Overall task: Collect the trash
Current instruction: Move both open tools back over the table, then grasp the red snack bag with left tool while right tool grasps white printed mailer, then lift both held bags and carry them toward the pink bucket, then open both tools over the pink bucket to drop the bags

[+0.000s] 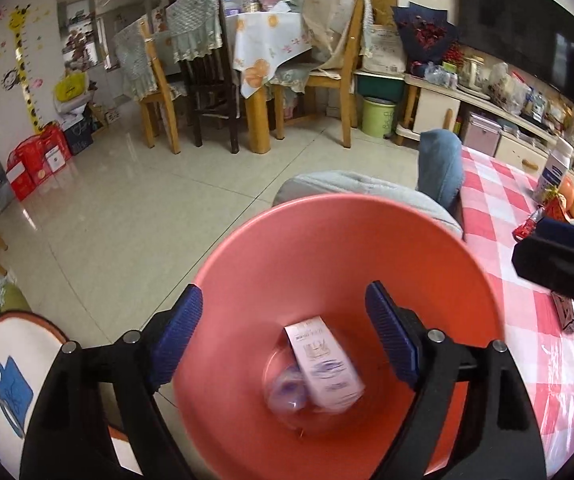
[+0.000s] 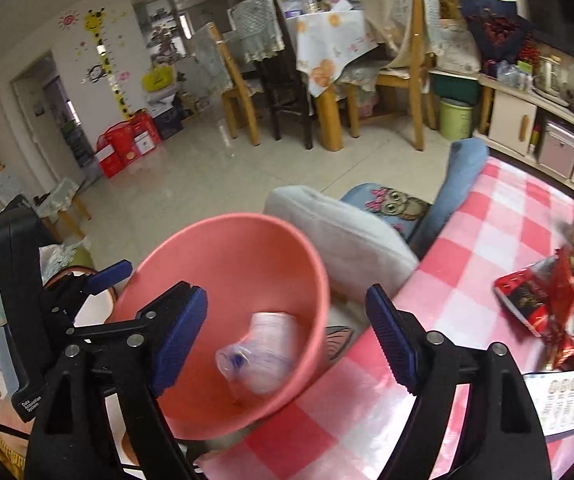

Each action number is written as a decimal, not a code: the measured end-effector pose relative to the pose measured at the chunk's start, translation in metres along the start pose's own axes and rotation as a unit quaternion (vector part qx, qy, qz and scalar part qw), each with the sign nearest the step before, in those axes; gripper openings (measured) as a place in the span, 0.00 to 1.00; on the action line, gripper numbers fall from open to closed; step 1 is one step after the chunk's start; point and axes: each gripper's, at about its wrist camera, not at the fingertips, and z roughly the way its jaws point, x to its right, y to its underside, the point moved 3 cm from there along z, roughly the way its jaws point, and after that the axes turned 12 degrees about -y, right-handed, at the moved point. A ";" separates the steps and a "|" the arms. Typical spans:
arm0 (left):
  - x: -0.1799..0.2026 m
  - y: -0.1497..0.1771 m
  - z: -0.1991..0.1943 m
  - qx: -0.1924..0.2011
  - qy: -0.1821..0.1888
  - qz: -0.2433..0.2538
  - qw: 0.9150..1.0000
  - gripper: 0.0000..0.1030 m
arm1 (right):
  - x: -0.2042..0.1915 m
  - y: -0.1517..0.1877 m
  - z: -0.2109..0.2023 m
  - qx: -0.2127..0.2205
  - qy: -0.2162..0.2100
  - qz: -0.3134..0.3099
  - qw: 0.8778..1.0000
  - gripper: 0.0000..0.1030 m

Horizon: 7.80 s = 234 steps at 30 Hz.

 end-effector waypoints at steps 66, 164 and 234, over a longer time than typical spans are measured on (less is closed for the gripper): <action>0.313 -0.043 -0.058 -0.028 0.261 0.094 0.960 0.73 | 0.275 0.173 -0.252 0.076 0.104 0.198 0.972 0.93; 0.184 0.050 -0.134 0.020 0.255 0.060 0.965 0.37 | 0.242 0.190 -0.201 0.006 0.168 0.095 0.981 0.75; -0.017 0.045 -0.038 0.027 0.073 -0.030 0.996 0.87 | -0.002 0.004 -0.055 0.089 0.021 -0.039 0.995 0.90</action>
